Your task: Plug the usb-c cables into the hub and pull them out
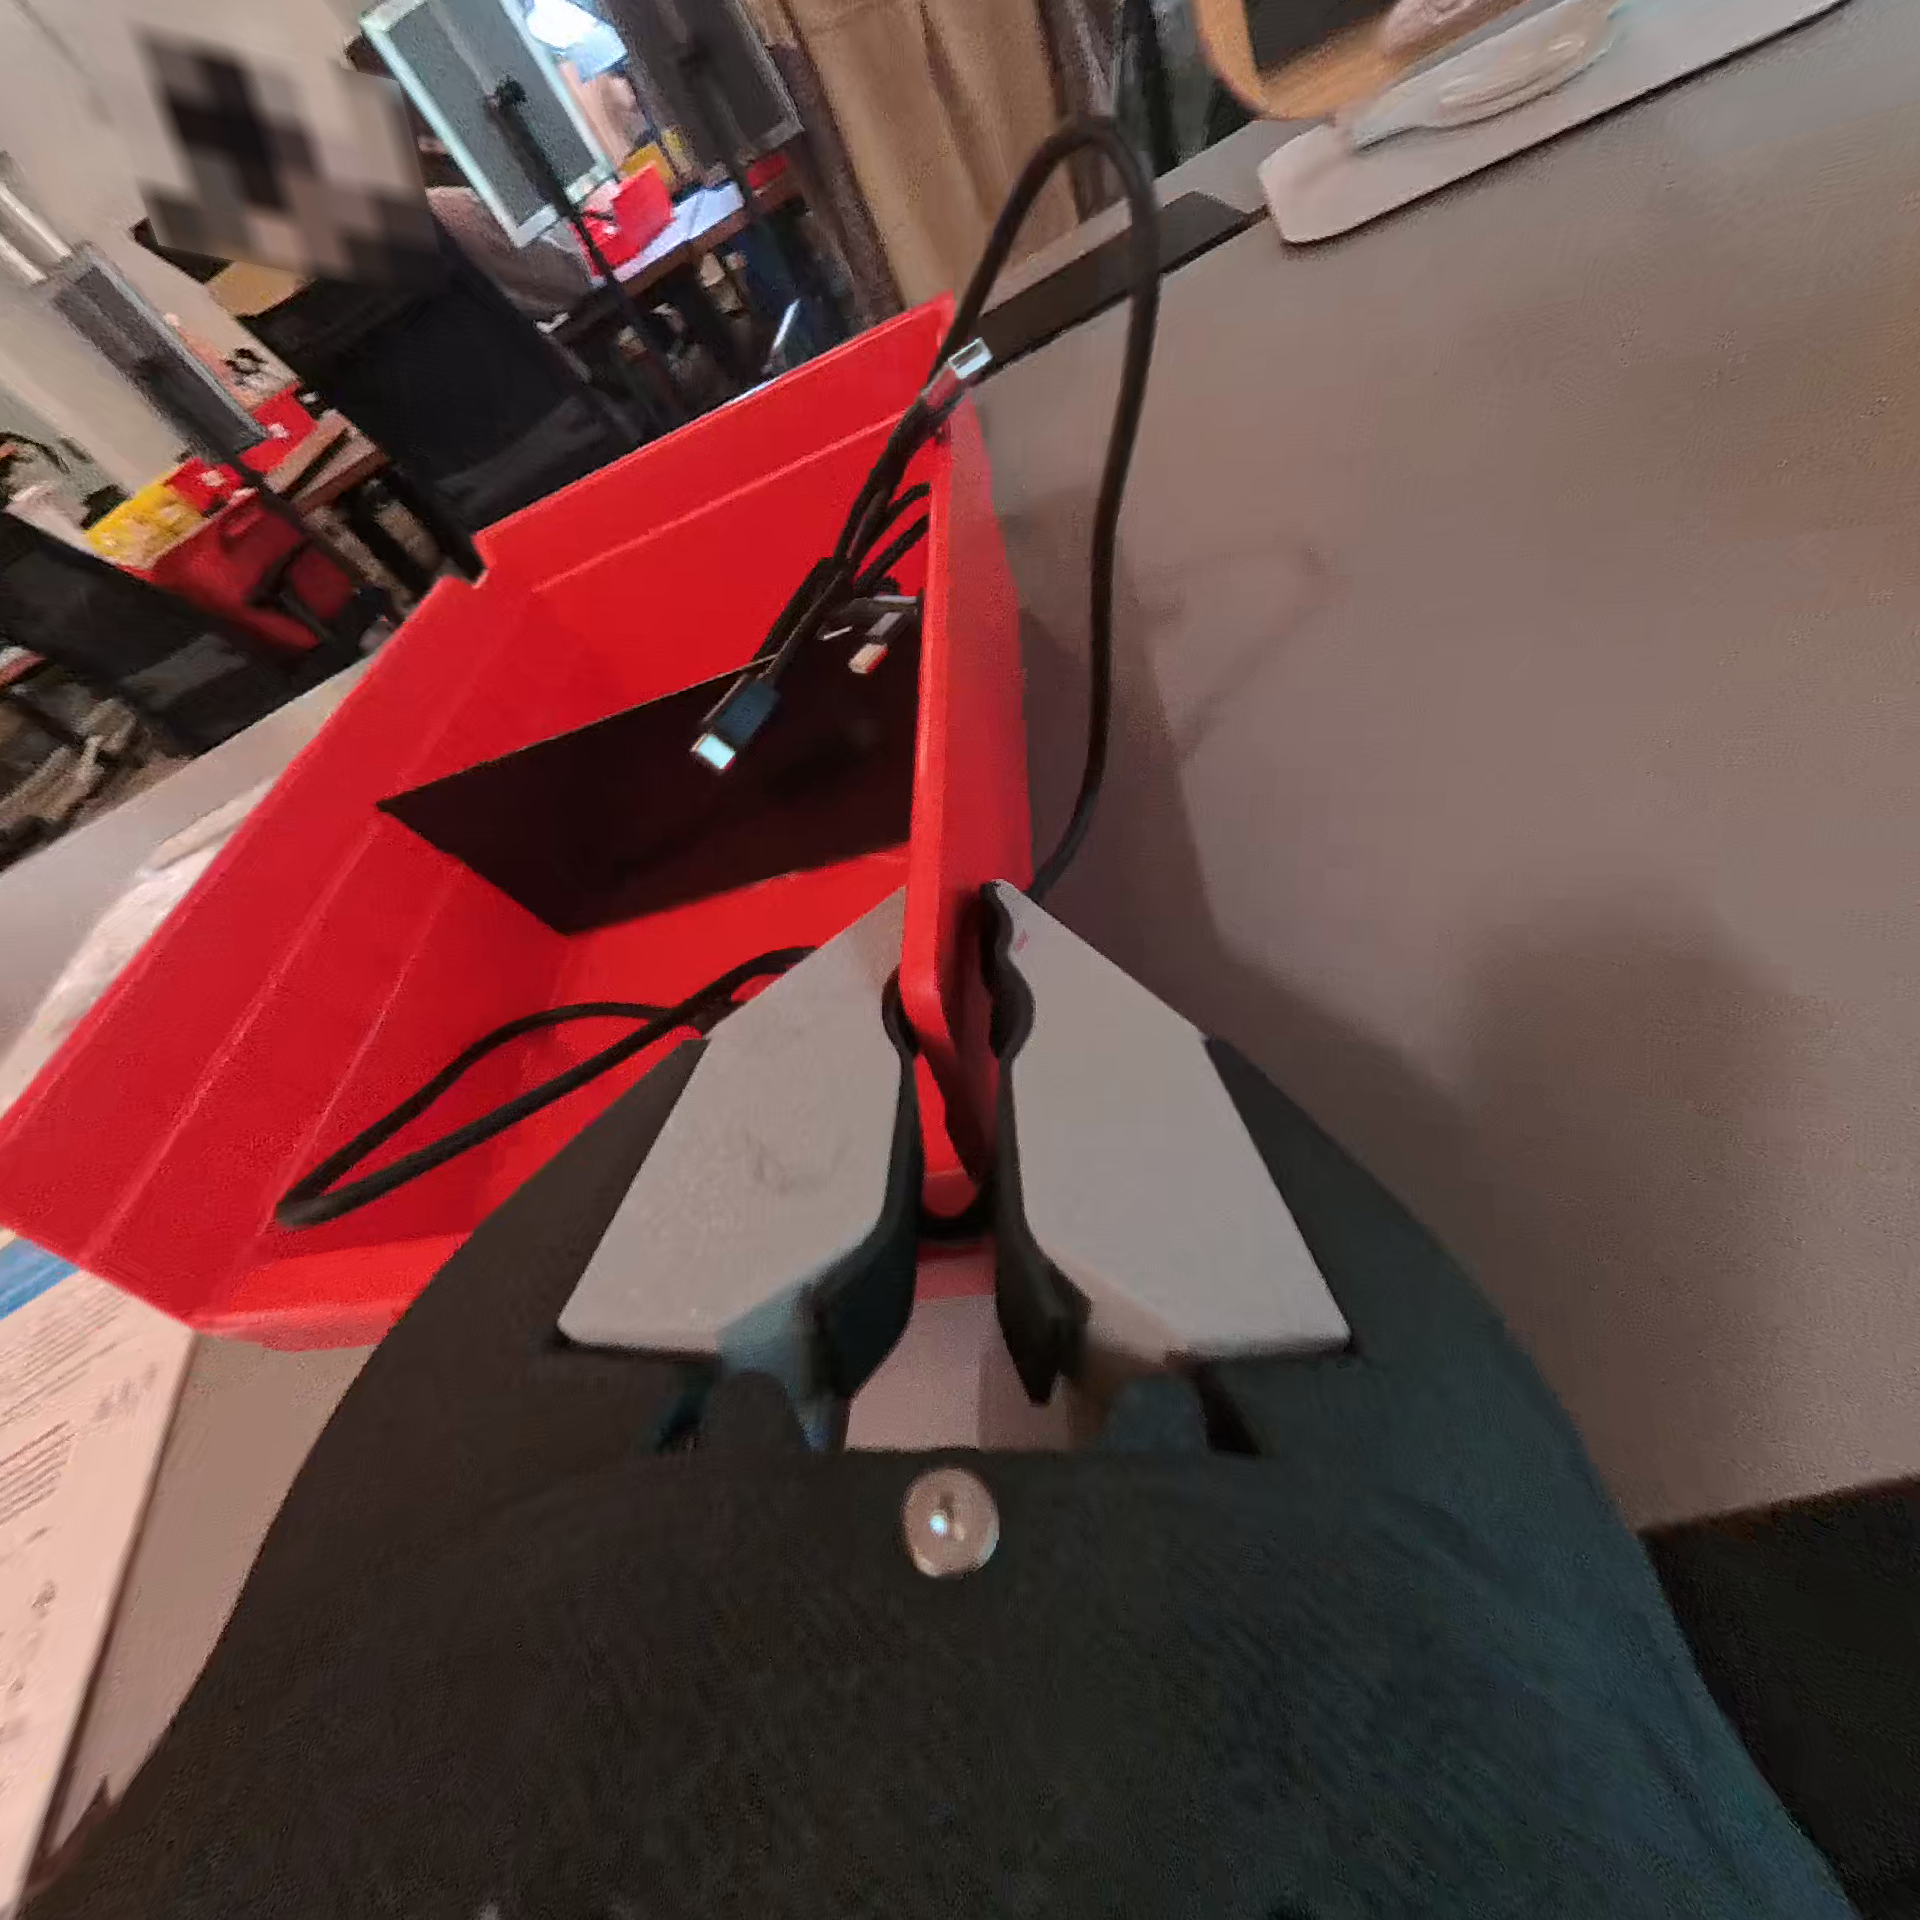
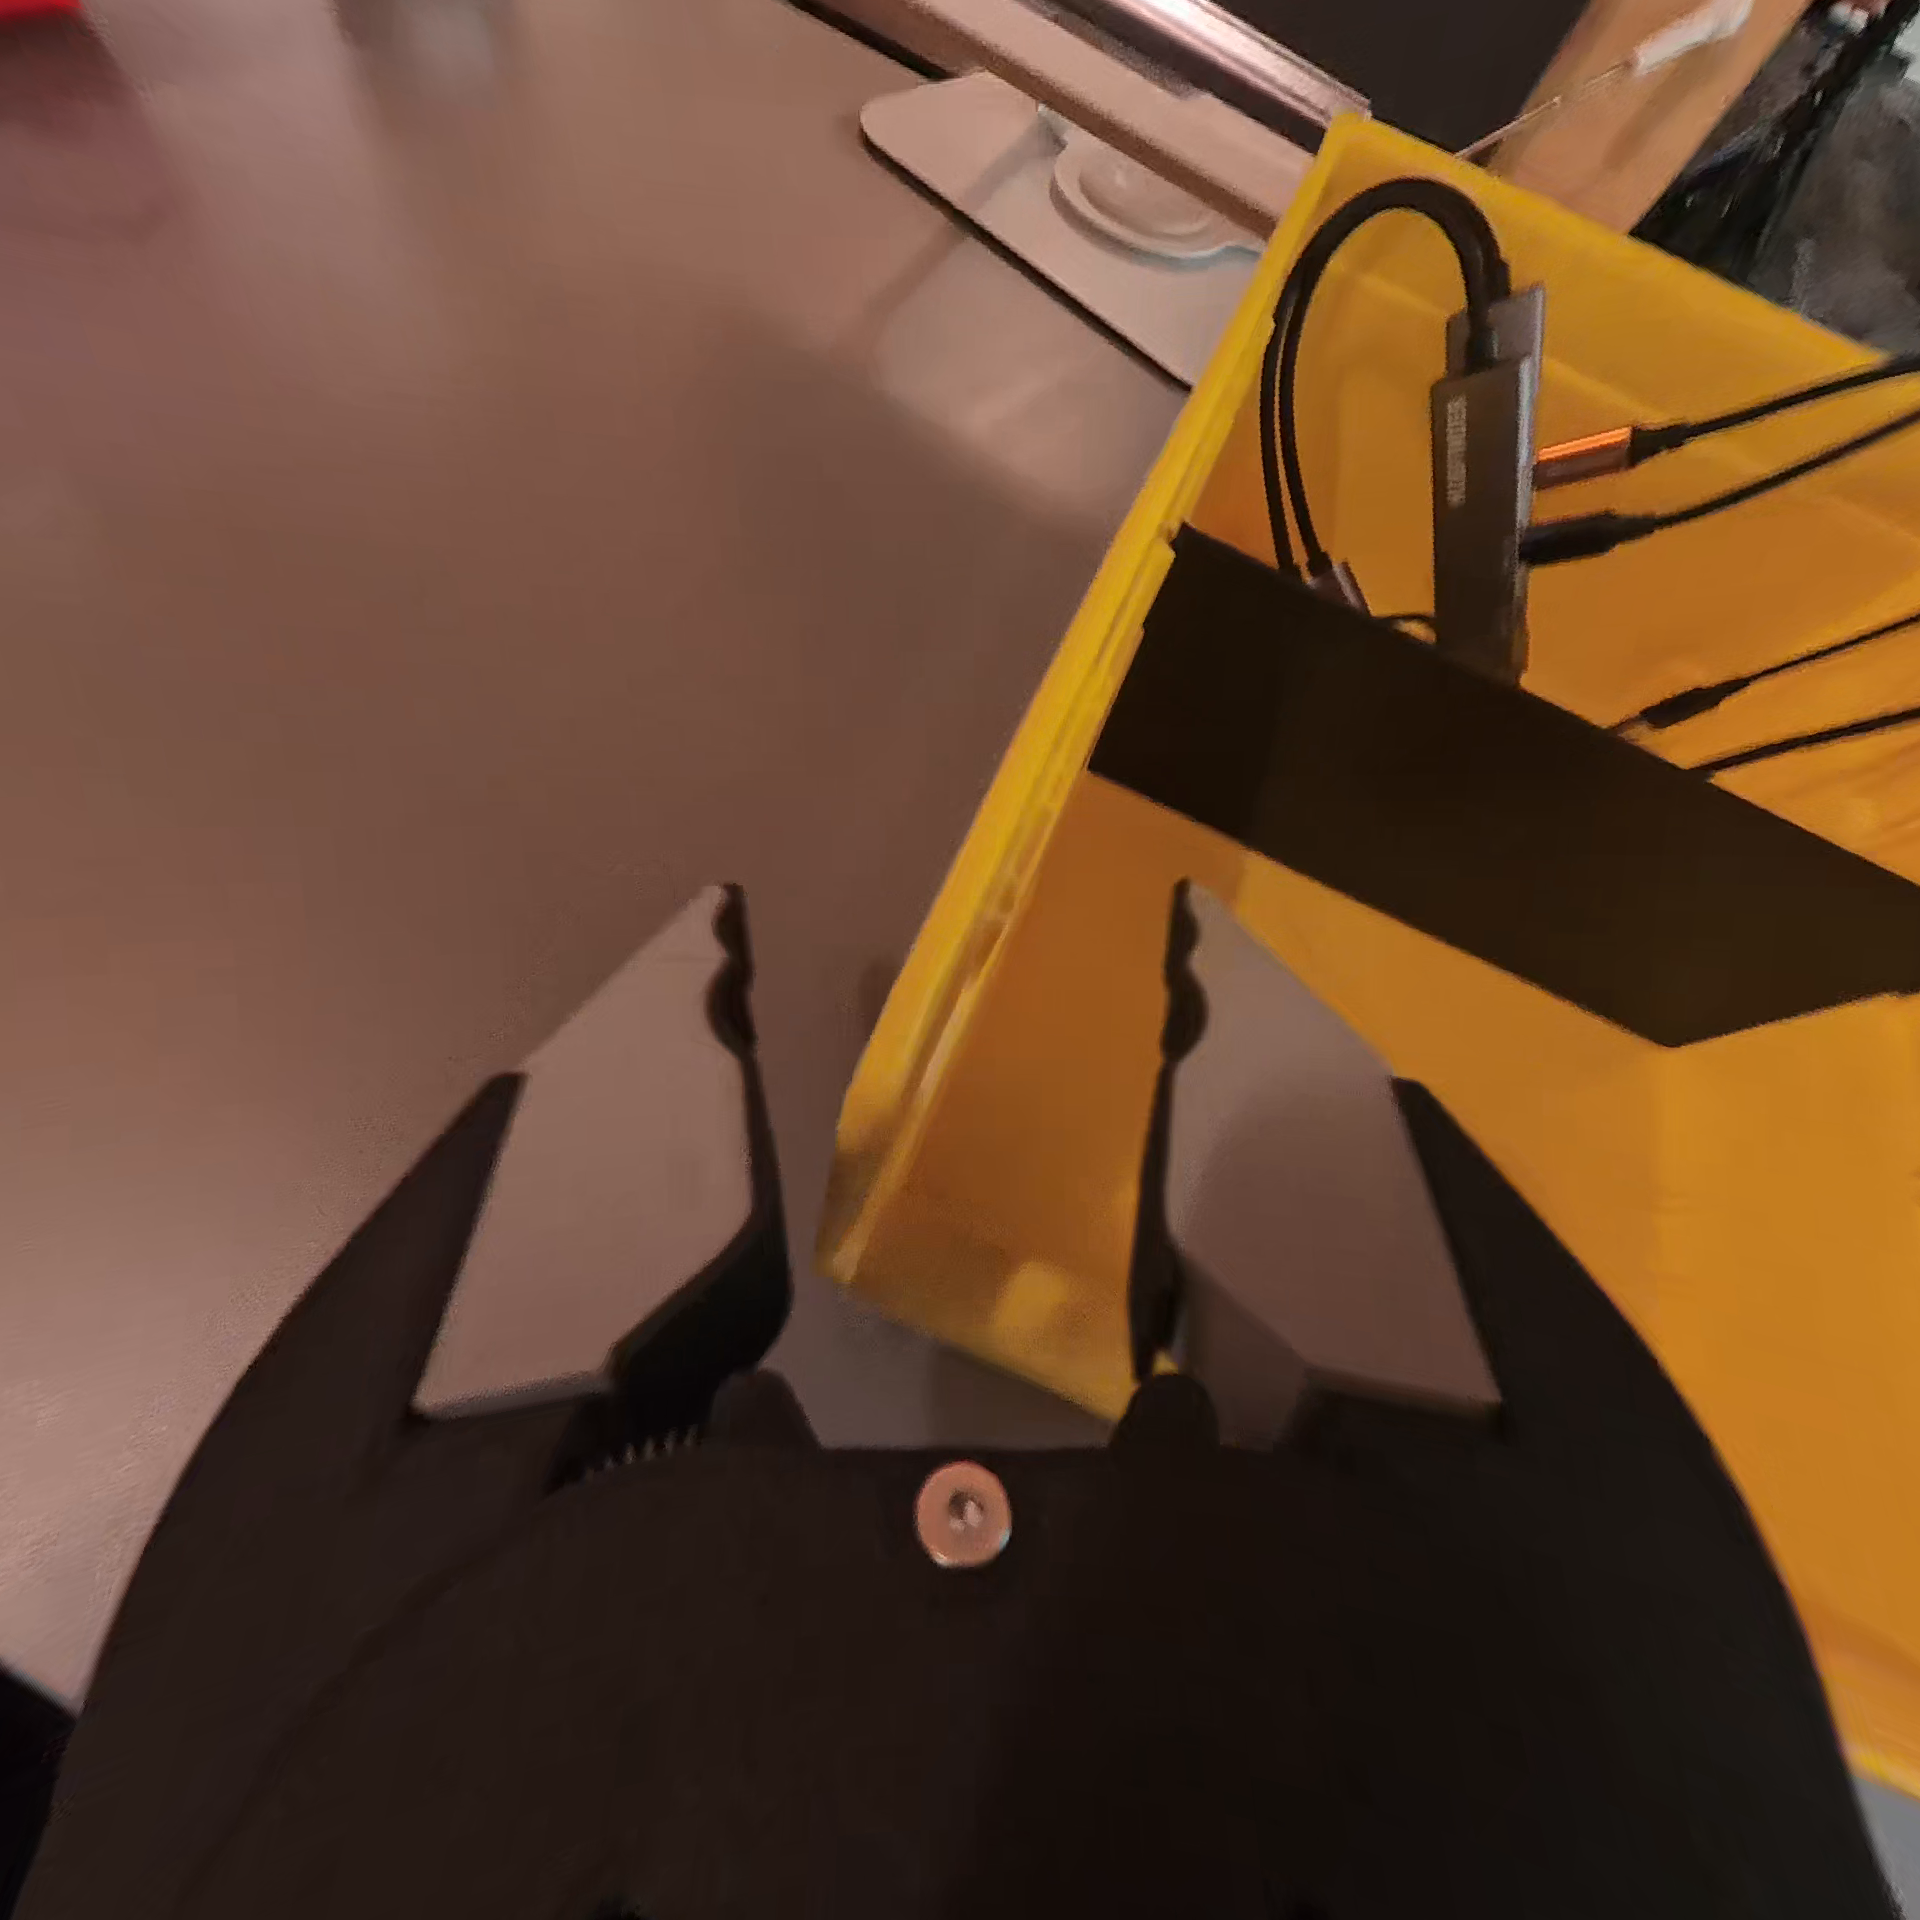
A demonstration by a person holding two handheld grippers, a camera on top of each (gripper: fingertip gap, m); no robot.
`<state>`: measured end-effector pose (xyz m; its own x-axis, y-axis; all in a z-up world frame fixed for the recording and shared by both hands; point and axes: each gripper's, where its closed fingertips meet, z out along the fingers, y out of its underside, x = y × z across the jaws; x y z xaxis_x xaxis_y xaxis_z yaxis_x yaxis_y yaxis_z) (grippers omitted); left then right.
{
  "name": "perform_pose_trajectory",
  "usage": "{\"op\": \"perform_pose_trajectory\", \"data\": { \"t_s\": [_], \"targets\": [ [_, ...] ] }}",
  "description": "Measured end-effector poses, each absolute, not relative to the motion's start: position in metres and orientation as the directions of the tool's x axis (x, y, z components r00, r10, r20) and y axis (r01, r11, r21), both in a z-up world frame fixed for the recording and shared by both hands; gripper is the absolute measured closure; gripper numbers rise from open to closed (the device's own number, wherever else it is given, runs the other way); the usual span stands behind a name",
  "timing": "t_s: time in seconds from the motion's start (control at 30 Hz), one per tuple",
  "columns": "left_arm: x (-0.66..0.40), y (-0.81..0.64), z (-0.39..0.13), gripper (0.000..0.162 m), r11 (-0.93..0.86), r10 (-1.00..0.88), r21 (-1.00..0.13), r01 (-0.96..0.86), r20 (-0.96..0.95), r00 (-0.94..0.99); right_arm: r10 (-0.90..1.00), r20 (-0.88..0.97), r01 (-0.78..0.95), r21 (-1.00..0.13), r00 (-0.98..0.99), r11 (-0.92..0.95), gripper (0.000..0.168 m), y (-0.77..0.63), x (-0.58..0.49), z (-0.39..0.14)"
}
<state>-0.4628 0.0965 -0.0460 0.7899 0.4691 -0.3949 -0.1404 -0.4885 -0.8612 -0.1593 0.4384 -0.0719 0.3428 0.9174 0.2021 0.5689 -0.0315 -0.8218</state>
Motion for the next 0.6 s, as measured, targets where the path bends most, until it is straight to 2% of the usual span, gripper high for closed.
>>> {"op": "perform_pose_trajectory", "data": {
  "t_s": [0.07, 0.13, 0.2, 0.3, 0.4, 0.53, 0.6],
  "targets": [
    [-0.465, 0.090, -0.039, 0.158, -0.450, 0.469, -0.882, -0.139, -0.366, 0.804, 0.915, 0.246, 0.593, -0.805, 0.321, 0.008, 0.135, 0.437, -0.163, -0.070],
    [-0.469, 0.084, -0.031, 0.158, -0.459, 0.468, -0.875, -0.153, -0.384, 0.796, 0.868, 0.269, 0.619, -0.784, 0.418, -0.055, 0.150, 0.443, -0.157, -0.069],
    [-0.473, 0.080, -0.020, 0.158, -0.458, 0.478, -0.873, -0.166, -0.399, 0.783, 0.864, 0.255, 0.613, -0.786, 0.433, -0.076, 0.154, 0.434, -0.160, -0.068],
    [-0.474, 0.076, 0.005, 0.158, -0.419, 0.489, -0.887, -0.196, -0.402, 0.774, 0.890, 0.202, 0.600, -0.795, 0.409, -0.095, 0.154, 0.399, -0.176, -0.064],
    [-0.471, 0.076, 0.030, 0.158, -0.368, 0.497, -0.901, -0.228, -0.398, 0.771, 0.929, 0.162, 0.606, -0.792, 0.333, -0.079, 0.146, 0.350, -0.213, -0.061],
    [-0.465, 0.076, 0.056, 0.158, -0.317, 0.507, -0.909, -0.270, -0.403, 0.762, 0.977, 0.095, 0.588, -0.808, 0.190, -0.036, 0.129, 0.268, -0.286, -0.062],
    [-0.462, 0.073, 0.063, 0.158, -0.299, 0.512, -0.911, -0.283, -0.403, 0.758, 0.996, 0.013, 0.548, -0.836, 0.083, -0.035, 0.114, 0.217, -0.332, -0.062]
  ]
}}
